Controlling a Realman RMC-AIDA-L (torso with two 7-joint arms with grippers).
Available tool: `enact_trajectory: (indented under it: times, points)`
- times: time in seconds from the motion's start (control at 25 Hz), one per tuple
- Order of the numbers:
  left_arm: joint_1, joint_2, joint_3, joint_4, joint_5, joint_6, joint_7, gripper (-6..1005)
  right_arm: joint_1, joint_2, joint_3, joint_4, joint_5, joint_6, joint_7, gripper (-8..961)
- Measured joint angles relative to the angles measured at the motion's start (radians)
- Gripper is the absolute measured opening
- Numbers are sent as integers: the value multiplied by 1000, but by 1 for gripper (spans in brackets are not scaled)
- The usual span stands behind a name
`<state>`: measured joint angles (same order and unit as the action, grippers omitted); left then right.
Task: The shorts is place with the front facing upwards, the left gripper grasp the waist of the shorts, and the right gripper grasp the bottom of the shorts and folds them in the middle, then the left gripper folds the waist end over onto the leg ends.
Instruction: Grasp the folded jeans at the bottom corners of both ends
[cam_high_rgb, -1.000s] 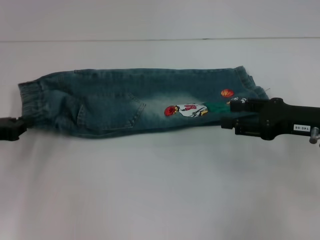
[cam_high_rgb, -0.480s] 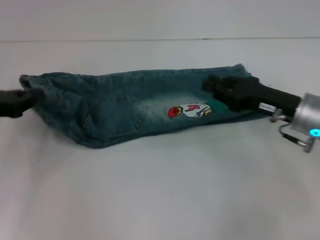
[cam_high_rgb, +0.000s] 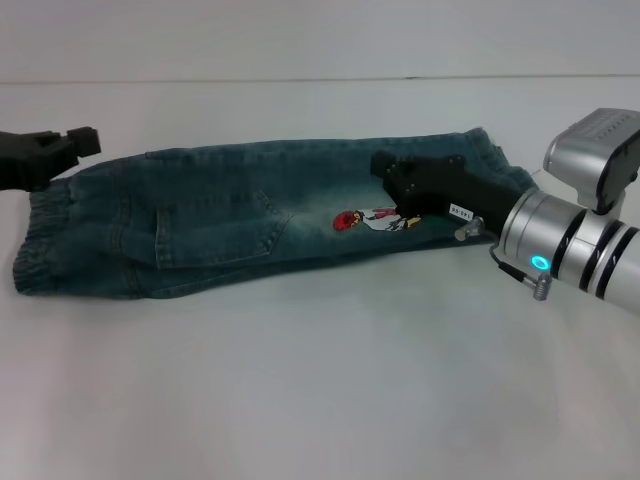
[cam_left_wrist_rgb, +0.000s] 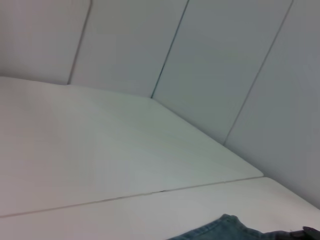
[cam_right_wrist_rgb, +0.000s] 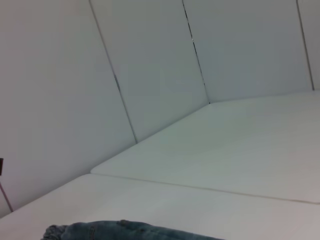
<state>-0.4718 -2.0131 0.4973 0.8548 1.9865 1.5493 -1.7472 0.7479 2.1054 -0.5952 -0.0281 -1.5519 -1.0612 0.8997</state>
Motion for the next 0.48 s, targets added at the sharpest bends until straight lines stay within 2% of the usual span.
enact_trajectory:
  times: [0.08, 0.32, 0.44, 0.48]
  points:
    - [8, 3, -8, -1, 1, -5, -1, 94, -6, -2, 1, 1, 1, -10, 3, 2]
    - [30, 19, -16, -12, 62, -40, -51, 111, -34, -10, -18, -9, -6, -86, 21, 7]
    - [44, 13, -16, -13, 99, -74, -68, 119, -56, -15, -71, -51, -8, -156, 76, 9]
    - [50, 10, -16, -13, 106, -82, -68, 167, -64, -16, -94, -73, -9, -174, 101, 10]
